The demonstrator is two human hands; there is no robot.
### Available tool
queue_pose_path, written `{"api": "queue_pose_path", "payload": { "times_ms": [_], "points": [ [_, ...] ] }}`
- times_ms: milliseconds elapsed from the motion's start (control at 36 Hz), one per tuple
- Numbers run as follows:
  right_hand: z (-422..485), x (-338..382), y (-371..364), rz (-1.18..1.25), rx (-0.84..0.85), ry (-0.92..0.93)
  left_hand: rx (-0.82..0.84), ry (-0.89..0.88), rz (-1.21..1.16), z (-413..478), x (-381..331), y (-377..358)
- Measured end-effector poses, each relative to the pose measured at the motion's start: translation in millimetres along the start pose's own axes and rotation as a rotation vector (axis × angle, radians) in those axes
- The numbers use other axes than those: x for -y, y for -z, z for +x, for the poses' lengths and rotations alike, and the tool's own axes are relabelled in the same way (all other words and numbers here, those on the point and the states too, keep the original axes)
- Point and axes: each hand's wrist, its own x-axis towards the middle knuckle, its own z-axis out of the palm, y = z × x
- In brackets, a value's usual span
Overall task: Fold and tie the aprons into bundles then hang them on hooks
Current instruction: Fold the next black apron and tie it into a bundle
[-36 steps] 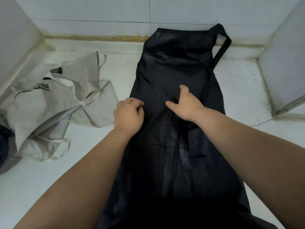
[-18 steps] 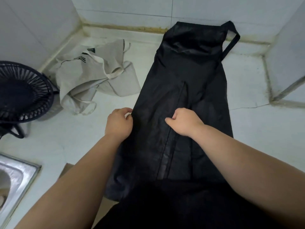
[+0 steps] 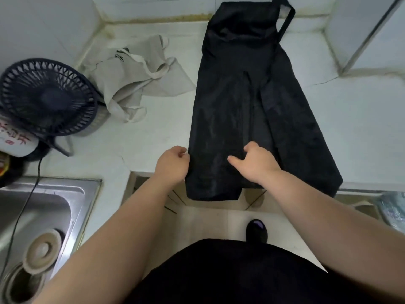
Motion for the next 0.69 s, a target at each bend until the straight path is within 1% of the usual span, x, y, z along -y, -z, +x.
{"api": "queue_pose_path", "payload": {
  "times_ms": [83, 167, 222, 250, 361, 417, 472, 500, 583, 639, 694],
  "points": [
    [-14.3, -8.9, -3.2, 0.010, 0.011, 0.030, 0.077, 0.038, -0.193, -10.9, 0.5, -4.8],
    [-22.2, -12.2, -2.9, 0.045, 0.052, 0.085, 0.179, 0.135, -0.392, -13.7, -0.9, -3.8],
    [-23.6, -13.5, -2.7, 0.075, 0.057, 0.097, 0.218, 0.162, -0.422, -14.6, -1.0, -2.5],
    [-24.9, -14.3, -2.5, 0.090, 0.050, 0.094, 0.226, 0.147, -0.410, -14.9, -0.6, -2.7],
    [-32.0, -14.7, -1.3, 0.169, -0.017, 0.080, 0.161, 0.072, -0.450, -16.5, 3.8, -5.2],
    [-34.6, -14.3, -1.8, 0.184, -0.079, 0.044, 0.149, 0.080, -0.475, -16.9, 6.7, -7.2],
    [-33.3, -15.3, -3.8, 0.138, -0.142, -0.026, 0.127, 0.094, -0.489, -16.8, 7.4, -10.3],
    [-32.5, -15.8, -4.7, 0.105, -0.146, -0.064, 0.113, 0.102, -0.504, -16.7, 6.8, -11.7],
    [-30.1, -14.1, -8.7, 0.088, -0.031, -0.151, 0.122, 0.145, -0.592, -15.7, 3.7, -15.4],
    [-30.1, -10.5, -11.1, 0.173, 0.036, -0.224, 0.129, 0.163, -0.622, -16.1, 1.6, -17.3],
    [-30.0, -8.6, -13.2, 0.272, 0.050, -0.268, 0.122, 0.186, -0.644, -15.7, 1.9, -19.2]
  ]
}}
